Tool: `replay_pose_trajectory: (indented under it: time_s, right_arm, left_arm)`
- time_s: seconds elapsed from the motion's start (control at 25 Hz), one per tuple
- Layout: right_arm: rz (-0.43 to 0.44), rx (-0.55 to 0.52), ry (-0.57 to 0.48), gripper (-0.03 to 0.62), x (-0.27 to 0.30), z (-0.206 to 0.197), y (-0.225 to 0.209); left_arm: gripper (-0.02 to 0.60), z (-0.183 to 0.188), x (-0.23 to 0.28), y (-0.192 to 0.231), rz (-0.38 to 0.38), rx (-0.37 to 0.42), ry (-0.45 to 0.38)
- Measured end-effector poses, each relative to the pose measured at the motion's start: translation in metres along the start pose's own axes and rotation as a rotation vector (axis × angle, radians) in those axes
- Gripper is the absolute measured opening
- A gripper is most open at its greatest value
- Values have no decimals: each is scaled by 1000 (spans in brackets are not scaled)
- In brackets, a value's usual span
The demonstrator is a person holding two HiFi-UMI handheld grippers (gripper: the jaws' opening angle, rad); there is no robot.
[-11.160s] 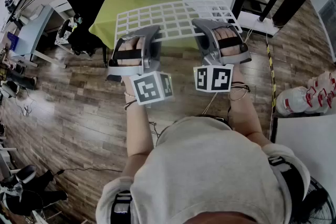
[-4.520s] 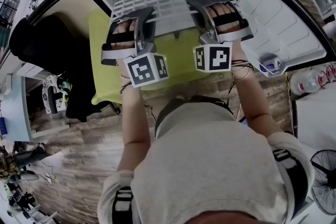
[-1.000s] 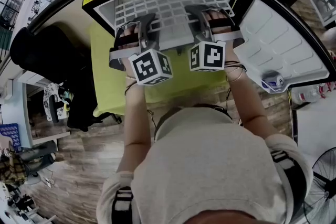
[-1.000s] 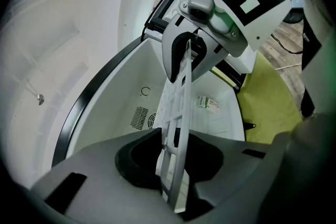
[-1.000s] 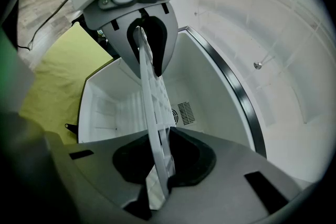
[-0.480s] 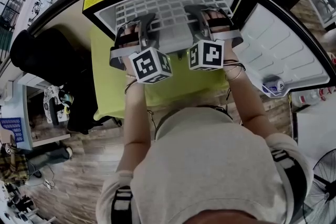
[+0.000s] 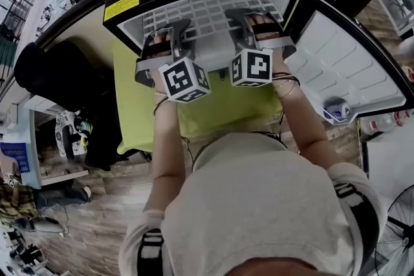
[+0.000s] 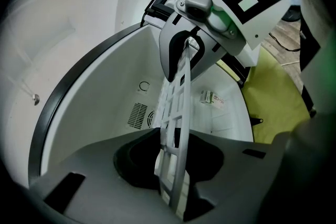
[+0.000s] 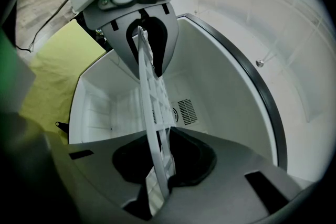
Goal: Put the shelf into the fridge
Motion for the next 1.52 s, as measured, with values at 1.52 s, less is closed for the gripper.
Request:
replay_pose_trajectory:
  time_s: [1.52]
  right_arm:
    - [-27, 47, 15, 69, -45, 0, 7]
  left_arm:
    - [44, 8, -48, -12, 12, -78, 4]
Point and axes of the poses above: the fingertips, and each gripper's own axes: x forward along the fingers, y to its left, z out of its top, the point moved 9 cm from there along -x, backward along the fingers
